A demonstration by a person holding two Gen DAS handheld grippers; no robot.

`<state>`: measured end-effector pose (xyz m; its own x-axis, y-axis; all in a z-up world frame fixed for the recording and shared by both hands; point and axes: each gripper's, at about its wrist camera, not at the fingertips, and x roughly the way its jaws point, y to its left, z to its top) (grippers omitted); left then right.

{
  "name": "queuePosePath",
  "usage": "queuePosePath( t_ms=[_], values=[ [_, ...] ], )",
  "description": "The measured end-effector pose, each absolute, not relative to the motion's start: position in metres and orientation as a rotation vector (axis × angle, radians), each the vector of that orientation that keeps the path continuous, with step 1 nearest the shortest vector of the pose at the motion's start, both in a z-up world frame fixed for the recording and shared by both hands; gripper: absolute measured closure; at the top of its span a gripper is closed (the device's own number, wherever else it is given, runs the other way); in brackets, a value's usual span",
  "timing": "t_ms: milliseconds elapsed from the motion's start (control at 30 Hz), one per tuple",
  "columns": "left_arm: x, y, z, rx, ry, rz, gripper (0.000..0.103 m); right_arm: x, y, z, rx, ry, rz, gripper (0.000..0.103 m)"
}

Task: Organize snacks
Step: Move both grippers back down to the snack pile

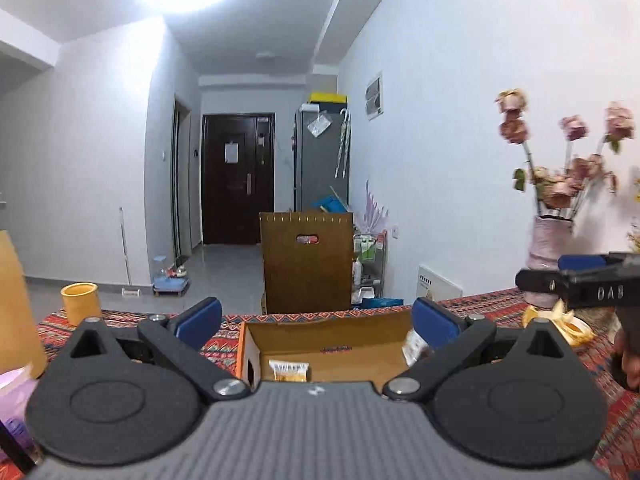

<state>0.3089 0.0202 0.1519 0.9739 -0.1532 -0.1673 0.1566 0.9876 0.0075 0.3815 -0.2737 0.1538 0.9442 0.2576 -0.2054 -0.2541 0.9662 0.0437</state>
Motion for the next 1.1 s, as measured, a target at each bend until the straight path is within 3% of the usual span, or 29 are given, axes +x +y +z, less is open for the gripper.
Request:
queuePosePath(
  t_ms=[267, 600, 867, 1100],
  values=[
    [0.213, 0.019, 0.129, 0.041, 0.183, -0.164, 0.000, 0.277, -0.281, 0.140, 0.057, 0.199, 0.237, 0.000],
    [0.142, 0.032, 0.073, 0.006, 0.302, -0.112, 0.000, 0.181, -0.285, 0.065, 0.060, 0.286, 0.189, 0.000],
    [0.110, 0.030, 0.018, 0.091, 0.420, -0.029, 0.000, 0.145, -0.283, 0.006, 0.138, 0.466, 0.205, 0.000],
    [0.111, 0.033, 0.017, 0.097, 0.442, -0.033, 0.000, 0.145, -0.270, -0.004, 0.132, 0.485, 0.213, 0.000]
  ],
)
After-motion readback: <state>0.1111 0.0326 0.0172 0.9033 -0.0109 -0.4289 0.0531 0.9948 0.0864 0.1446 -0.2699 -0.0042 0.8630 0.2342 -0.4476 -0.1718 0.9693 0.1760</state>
